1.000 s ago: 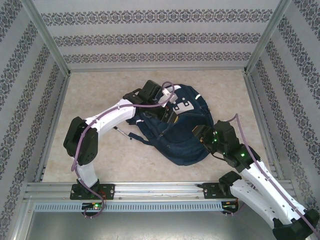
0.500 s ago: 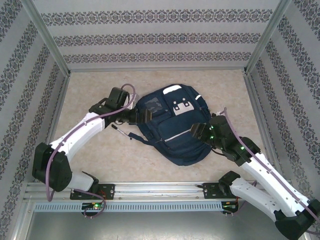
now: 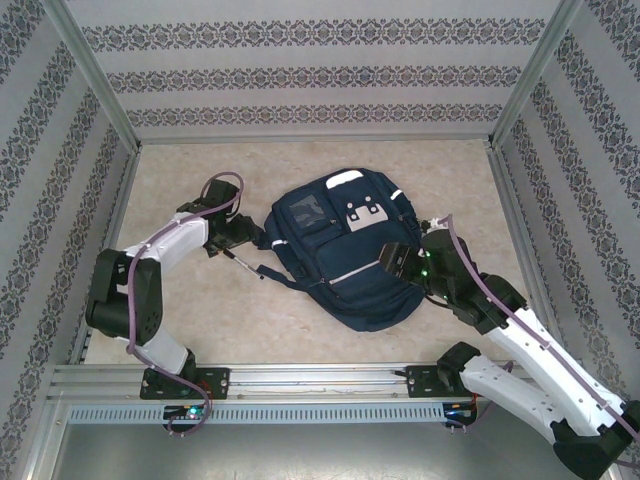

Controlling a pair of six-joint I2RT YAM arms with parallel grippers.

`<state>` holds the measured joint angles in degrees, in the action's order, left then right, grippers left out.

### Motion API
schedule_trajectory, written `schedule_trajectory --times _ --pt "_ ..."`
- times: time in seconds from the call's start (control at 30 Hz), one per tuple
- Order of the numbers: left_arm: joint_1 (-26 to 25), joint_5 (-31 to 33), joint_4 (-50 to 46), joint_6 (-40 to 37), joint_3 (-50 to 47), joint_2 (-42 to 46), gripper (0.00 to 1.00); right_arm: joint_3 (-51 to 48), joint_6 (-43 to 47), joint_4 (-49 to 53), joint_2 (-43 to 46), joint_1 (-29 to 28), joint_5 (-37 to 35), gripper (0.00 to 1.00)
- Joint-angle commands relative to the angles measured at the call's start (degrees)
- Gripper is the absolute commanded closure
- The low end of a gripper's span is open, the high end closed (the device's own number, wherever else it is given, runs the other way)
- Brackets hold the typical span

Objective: Pack the student bag

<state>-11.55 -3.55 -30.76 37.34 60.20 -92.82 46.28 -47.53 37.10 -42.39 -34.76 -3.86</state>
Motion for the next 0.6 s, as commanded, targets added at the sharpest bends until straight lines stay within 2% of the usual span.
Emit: schedule_trajectory --times 0.0,0.13,0.37,0.5,0.57 --pt "0.4 4.5 -2.6 7.5 -0.8 -2.3 0.19 -1.4 1.4 -0.4 0.9 -0.5 -1.6 0.44" --pt "0.4 3.9 -4.2 11.1 -0.5 -6.7 0.26 -1.8 0.6 -2.4 0.5 -0.6 -1.5 0.43" --pt "-0.8 5.9 -2.5 14.5 -6.1 -7.3 0.48 0.3 1.2 -3.9 -3.0 -0.7 0.2 0.43" --pt "-0.8 4.9 -3.3 14.0 -6.3 -9.2 0.61 0.8 0.2 -4.6 -4.6 -1.4 1.4 0.43" --pt "-0.8 4.8 -3.4 13.8 -6.9 -8.5 0.65 0.8 0.0 -5.1 -5.0 -1.8 1.7 0.44"
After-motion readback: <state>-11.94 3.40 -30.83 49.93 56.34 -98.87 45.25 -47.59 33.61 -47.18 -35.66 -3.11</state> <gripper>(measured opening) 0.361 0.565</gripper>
